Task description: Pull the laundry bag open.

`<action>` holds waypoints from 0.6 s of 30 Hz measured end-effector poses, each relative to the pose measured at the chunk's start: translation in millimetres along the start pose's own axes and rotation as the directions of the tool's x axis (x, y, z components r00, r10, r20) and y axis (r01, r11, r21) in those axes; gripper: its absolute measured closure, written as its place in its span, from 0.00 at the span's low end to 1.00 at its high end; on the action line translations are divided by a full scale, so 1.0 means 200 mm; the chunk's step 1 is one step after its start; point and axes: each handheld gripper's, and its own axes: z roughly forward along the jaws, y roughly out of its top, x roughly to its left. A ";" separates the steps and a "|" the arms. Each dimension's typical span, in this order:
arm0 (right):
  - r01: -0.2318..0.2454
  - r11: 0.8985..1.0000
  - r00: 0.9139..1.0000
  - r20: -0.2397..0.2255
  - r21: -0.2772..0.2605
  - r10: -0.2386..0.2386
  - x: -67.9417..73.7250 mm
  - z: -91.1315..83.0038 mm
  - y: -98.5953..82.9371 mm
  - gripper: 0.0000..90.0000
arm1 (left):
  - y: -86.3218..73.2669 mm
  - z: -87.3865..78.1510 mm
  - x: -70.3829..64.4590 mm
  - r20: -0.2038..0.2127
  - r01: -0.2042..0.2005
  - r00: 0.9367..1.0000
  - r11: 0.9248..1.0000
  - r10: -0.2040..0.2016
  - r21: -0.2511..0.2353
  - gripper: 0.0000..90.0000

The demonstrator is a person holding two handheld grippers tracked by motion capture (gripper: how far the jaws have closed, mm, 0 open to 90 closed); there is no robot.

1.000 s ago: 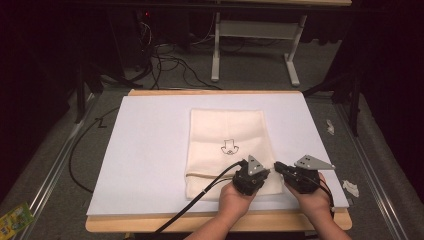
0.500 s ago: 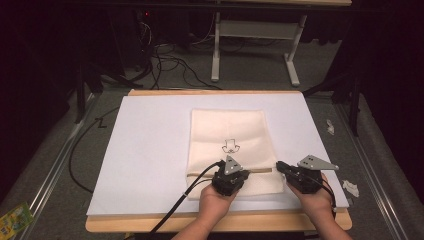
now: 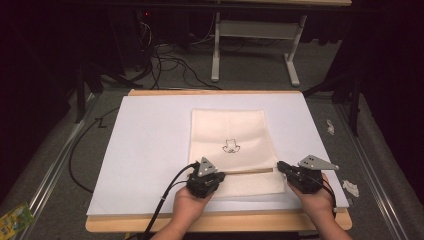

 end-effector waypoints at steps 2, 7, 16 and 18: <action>-0.003 1.000 1.000 0.006 0.000 0.003 -0.01 0.00 0.00 0.96 | -0.03 -0.04 0.04 -0.017 0.002 1.000 1.000 -0.002 0.010 0.97; -0.007 1.000 1.000 0.009 0.005 0.007 -0.01 0.00 -0.01 0.96 | -0.10 -0.14 0.15 -0.045 0.020 0.999 0.999 -0.019 0.025 0.97; -0.015 1.000 1.000 0.025 0.019 0.014 -0.04 0.01 -0.02 0.96 | -0.18 -0.25 0.32 -0.101 0.075 0.992 0.997 -0.073 0.018 0.97; -0.018 1.000 1.000 0.023 0.016 0.018 -0.04 0.01 -0.02 0.96 | -0.18 -0.26 0.34 -0.102 0.082 0.992 0.997 -0.080 0.013 0.97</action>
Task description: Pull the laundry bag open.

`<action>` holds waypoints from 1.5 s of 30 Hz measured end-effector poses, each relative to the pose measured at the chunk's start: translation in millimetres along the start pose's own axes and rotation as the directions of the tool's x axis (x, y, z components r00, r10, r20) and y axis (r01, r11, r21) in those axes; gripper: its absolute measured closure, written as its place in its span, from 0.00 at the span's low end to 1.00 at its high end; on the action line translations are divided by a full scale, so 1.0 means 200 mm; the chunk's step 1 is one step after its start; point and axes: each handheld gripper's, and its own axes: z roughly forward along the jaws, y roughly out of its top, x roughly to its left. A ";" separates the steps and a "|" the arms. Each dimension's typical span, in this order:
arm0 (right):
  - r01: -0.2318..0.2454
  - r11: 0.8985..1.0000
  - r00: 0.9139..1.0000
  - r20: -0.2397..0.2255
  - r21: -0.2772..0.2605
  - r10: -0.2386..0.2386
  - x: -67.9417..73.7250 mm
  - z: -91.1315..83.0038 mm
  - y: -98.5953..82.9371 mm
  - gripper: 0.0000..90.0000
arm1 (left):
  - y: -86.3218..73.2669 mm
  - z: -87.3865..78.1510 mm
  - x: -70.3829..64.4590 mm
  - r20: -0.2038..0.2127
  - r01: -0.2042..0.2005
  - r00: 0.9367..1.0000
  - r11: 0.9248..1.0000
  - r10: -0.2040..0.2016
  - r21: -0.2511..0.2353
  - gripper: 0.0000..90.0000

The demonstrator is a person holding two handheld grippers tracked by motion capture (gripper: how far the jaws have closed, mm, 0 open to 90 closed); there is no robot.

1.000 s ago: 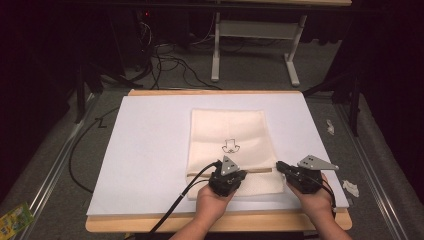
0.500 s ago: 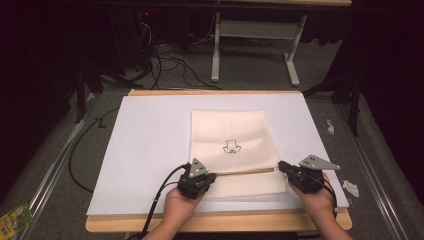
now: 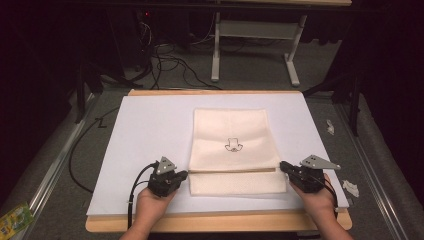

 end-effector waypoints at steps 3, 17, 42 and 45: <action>0.002 1.000 1.000 0.003 -0.004 -0.002 0.01 0.00 0.01 0.96 | 0.00 0.00 0.01 0.007 0.016 1.000 1.000 -0.016 -0.003 0.97; -0.013 0.997 1.000 0.002 0.073 0.013 -0.02 0.04 -0.05 0.95 | -0.03 0.04 -0.01 0.049 -0.005 0.999 0.999 0.002 0.051 0.97; -0.048 0.997 0.995 0.087 -0.062 0.053 -0.24 -0.09 -0.01 0.24 | -0.03 -0.26 0.21 -0.209 -0.044 0.978 0.980 0.002 -0.195 0.30; -0.052 0.997 0.991 0.124 -0.057 0.059 -0.30 -0.13 -0.04 0.22 | -0.06 -0.27 0.23 -0.262 -0.056 0.965 0.985 0.012 -0.163 0.18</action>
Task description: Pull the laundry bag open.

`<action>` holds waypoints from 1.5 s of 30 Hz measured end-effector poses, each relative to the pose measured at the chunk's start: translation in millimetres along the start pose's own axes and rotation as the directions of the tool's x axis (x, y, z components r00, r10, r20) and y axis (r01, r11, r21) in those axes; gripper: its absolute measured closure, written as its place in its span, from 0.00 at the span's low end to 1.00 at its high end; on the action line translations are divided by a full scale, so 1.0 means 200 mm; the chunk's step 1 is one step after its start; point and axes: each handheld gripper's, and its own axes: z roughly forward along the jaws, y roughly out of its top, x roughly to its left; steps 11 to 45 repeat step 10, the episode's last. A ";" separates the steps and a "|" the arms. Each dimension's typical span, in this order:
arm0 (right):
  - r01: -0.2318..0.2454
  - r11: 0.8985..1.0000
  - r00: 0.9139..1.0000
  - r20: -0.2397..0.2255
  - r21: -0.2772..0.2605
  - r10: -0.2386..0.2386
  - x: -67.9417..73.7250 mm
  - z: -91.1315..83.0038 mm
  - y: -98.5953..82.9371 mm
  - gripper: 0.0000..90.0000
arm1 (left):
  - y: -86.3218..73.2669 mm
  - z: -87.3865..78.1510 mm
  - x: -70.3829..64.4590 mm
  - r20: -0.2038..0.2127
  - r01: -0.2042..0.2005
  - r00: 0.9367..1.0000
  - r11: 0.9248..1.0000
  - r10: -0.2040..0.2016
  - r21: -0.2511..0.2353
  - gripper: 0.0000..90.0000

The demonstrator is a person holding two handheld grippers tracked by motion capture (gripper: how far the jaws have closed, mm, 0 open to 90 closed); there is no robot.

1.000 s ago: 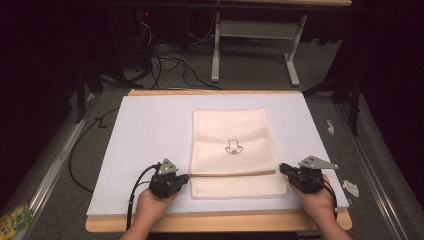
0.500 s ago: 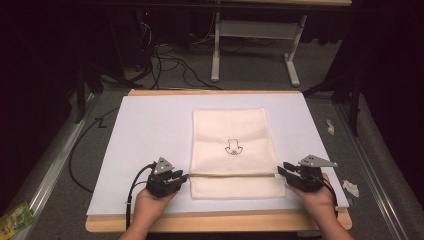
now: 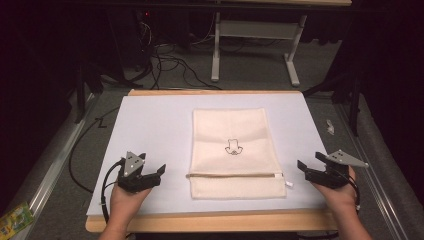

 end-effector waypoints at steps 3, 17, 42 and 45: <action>-0.013 1.000 1.000 0.018 -0.009 0.013 -0.03 -0.02 -0.01 0.22 | 0.00 0.01 -0.02 0.008 -0.007 1.000 1.000 0.007 -0.011 0.17; 0.006 1.000 1.000 0.018 -0.011 -0.005 0.00 0.01 0.00 0.22 | -0.01 0.02 -0.04 0.008 -0.040 0.999 0.999 0.040 0.015 0.16; 0.006 1.000 1.000 0.018 -0.011 -0.005 0.00 0.01 0.00 0.22 | -0.01 0.02 -0.04 0.008 -0.040 0.999 0.999 0.040 0.015 0.16; 0.006 1.000 1.000 0.018 -0.011 -0.005 0.00 0.01 0.00 0.22 | -0.01 0.02 -0.04 0.008 -0.040 0.999 0.999 0.040 0.015 0.16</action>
